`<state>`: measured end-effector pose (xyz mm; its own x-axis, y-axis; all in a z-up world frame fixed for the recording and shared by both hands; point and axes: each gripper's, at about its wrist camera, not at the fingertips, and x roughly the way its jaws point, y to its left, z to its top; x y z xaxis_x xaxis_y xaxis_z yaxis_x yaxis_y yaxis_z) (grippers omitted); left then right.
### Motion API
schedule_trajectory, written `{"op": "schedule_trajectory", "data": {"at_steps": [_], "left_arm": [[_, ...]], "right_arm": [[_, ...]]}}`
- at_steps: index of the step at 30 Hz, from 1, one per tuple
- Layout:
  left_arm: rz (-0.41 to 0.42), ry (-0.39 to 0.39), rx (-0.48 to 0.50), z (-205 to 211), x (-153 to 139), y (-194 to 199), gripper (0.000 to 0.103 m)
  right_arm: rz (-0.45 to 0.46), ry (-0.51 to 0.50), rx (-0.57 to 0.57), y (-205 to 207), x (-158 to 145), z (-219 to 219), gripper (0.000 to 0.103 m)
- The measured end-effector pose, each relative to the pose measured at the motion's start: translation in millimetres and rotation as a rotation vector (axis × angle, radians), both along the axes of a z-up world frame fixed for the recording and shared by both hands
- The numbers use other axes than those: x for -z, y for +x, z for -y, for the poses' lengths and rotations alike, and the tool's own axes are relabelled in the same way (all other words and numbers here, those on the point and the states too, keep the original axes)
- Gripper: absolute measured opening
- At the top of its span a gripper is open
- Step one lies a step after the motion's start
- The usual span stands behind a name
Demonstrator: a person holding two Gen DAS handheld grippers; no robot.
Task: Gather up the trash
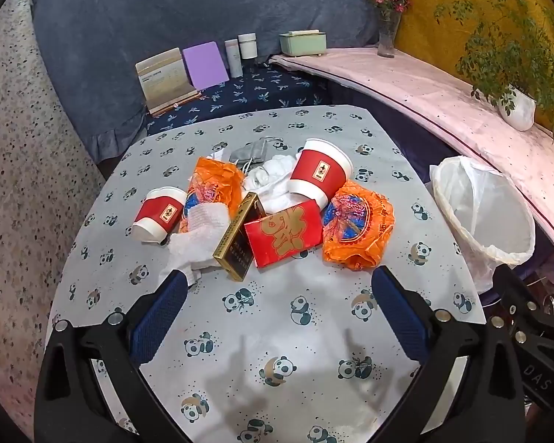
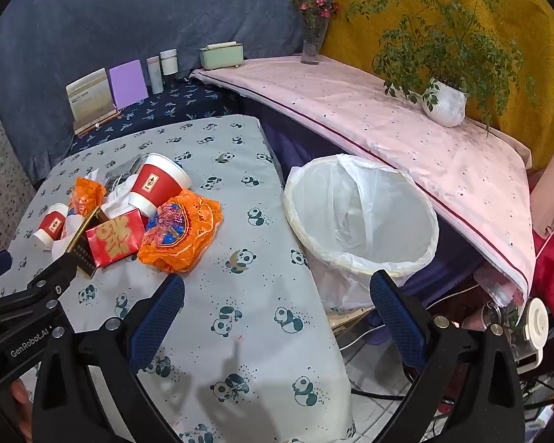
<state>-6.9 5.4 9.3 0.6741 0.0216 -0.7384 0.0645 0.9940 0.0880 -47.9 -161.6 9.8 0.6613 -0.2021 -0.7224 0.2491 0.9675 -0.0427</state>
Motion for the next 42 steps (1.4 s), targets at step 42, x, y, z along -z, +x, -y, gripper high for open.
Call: {"op": "schedule_trajectory", "data": {"at_steps": [42], "left_arm": [[0.026, -0.018, -0.012, -9.5, -1.5, -2.7, 0.095]], "right_arm": [[0.021, -0.023, -0.015, 0.3, -8.2, -11.6, 0.096]]}}
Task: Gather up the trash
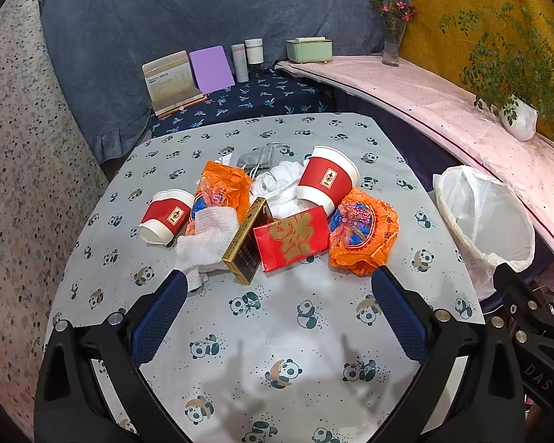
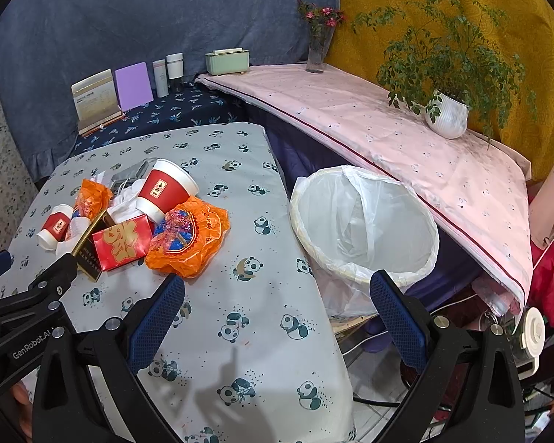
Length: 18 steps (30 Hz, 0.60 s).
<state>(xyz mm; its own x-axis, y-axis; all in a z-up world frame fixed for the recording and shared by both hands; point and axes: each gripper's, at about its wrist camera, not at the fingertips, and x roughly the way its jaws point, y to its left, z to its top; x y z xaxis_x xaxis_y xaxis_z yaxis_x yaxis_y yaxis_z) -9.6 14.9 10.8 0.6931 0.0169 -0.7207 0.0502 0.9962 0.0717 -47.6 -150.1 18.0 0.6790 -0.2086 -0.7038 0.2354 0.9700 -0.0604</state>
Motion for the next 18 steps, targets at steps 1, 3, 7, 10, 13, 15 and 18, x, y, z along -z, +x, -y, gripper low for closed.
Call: {"op": "schedule_trajectory", "data": {"at_steps": [1, 3, 7, 10, 13, 15, 18], "left_arm": [[-0.001, -0.001, 0.001, 0.0, 0.1, 0.1, 0.095], [-0.002, 0.000, 0.002, 0.4, 0.9, 1.1, 0.095], [-0.003, 0.002, 0.005, 1.8, 2.2, 1.4, 0.095], [-0.001, 0.003, 0.011, 3.6, 3.0, 1.3, 0.095], [0.002, 0.005, 0.014, 5.3, 3.7, -1.1, 0.095], [0.003, 0.005, 0.015, 5.8, 3.9, -2.0, 0.095], [0.005, 0.006, 0.017, 6.6, 3.9, -2.5, 0.095]], "right_arm": [[-0.001, 0.000, 0.000, 0.2, 0.2, 0.0, 0.096], [-0.002, 0.002, 0.002, 1.4, 0.7, 1.4, 0.096], [-0.004, 0.005, 0.005, 2.5, 2.5, 5.7, 0.096], [-0.003, 0.008, 0.008, 1.8, 3.3, 8.3, 0.096], [-0.002, 0.008, 0.010, 0.1, 4.2, 9.2, 0.096], [-0.001, 0.009, 0.012, -0.3, 4.2, 10.0, 0.096], [0.001, 0.011, 0.015, -1.3, 4.6, 9.4, 0.096]]}}
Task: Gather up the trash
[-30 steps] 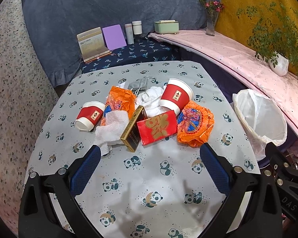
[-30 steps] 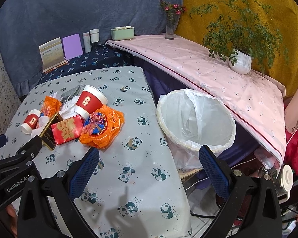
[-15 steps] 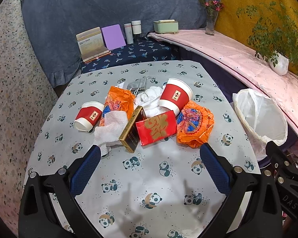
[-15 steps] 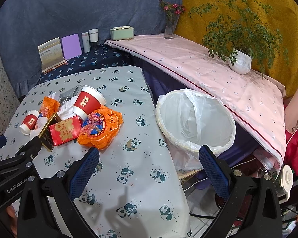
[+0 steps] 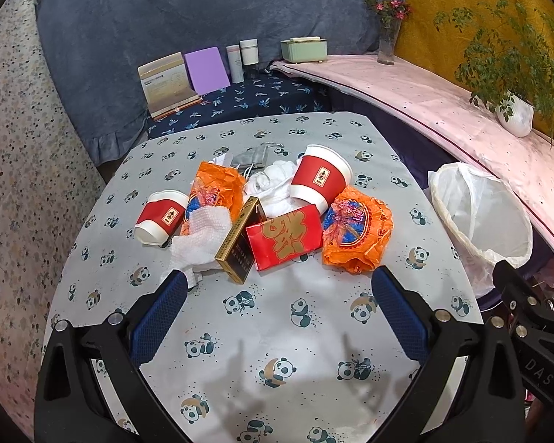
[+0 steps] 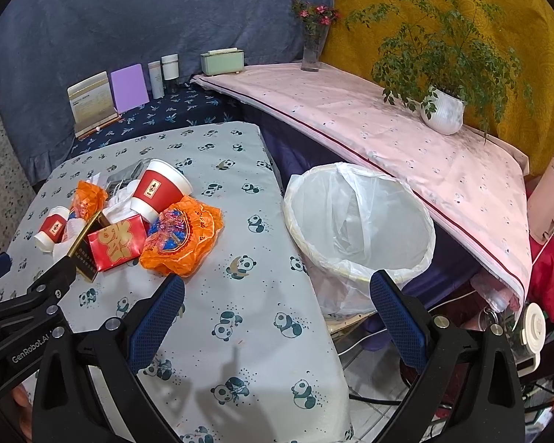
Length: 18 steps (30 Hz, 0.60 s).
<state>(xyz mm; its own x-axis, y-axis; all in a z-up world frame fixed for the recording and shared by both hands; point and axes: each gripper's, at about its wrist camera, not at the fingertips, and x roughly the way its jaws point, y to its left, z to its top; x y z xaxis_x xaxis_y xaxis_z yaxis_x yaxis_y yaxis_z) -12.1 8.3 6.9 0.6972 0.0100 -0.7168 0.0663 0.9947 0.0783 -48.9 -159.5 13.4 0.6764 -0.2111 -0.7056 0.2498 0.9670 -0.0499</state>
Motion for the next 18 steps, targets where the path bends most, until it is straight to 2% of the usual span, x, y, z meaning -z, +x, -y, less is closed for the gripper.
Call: {"op": "schedule_trajectory", "data": {"at_steps": [18], "left_arm": [[0.006, 0.000, 0.007, 1.6, -1.3, -1.6, 0.095]], "right_arm": [[0.004, 0.001, 0.006, -1.7, -1.8, 1.4, 0.096]]}}
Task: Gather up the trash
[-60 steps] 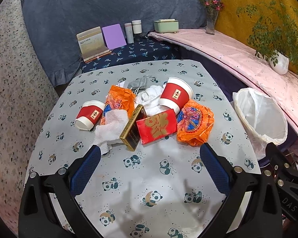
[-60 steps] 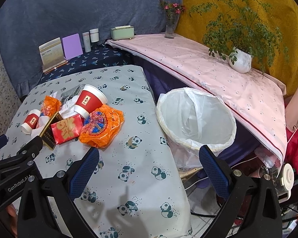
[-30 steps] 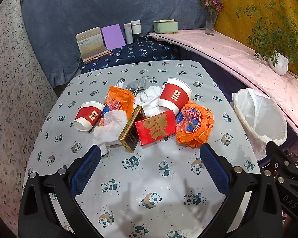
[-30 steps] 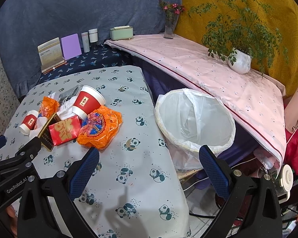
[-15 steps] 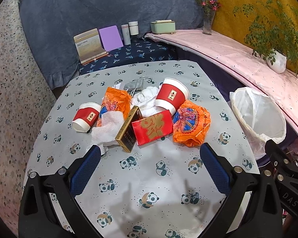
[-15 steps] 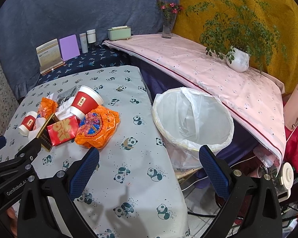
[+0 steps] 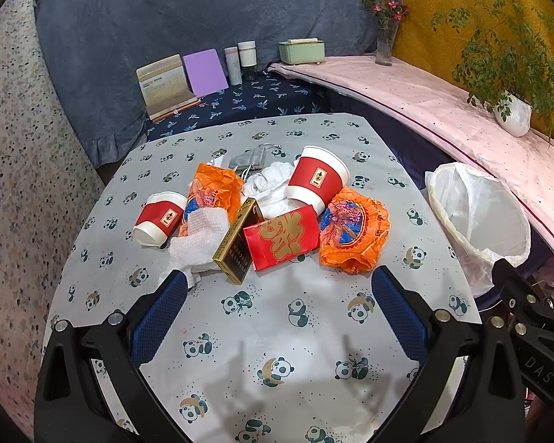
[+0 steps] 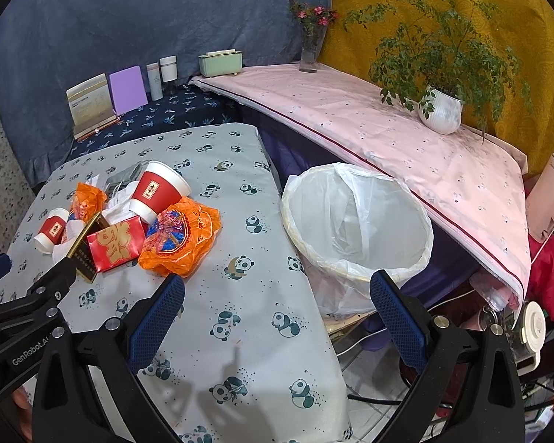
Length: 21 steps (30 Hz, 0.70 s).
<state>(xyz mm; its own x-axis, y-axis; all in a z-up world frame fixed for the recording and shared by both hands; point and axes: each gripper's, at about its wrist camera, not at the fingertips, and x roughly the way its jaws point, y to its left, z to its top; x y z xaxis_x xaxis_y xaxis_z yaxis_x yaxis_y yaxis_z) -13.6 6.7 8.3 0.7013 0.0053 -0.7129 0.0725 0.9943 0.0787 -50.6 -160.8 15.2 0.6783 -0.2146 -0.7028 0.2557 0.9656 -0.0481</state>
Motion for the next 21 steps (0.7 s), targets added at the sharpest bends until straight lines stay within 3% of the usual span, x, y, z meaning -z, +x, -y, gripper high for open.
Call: {"op": "schedule_trajectory", "data": {"at_steps": [21], "left_arm": [[-0.003, -0.006, 0.009, 5.7, -1.0, -5.7, 0.095]], "right_arm": [[0.005, -0.004, 0.010, -3.2, -0.2, 1.7, 0.096]]}}
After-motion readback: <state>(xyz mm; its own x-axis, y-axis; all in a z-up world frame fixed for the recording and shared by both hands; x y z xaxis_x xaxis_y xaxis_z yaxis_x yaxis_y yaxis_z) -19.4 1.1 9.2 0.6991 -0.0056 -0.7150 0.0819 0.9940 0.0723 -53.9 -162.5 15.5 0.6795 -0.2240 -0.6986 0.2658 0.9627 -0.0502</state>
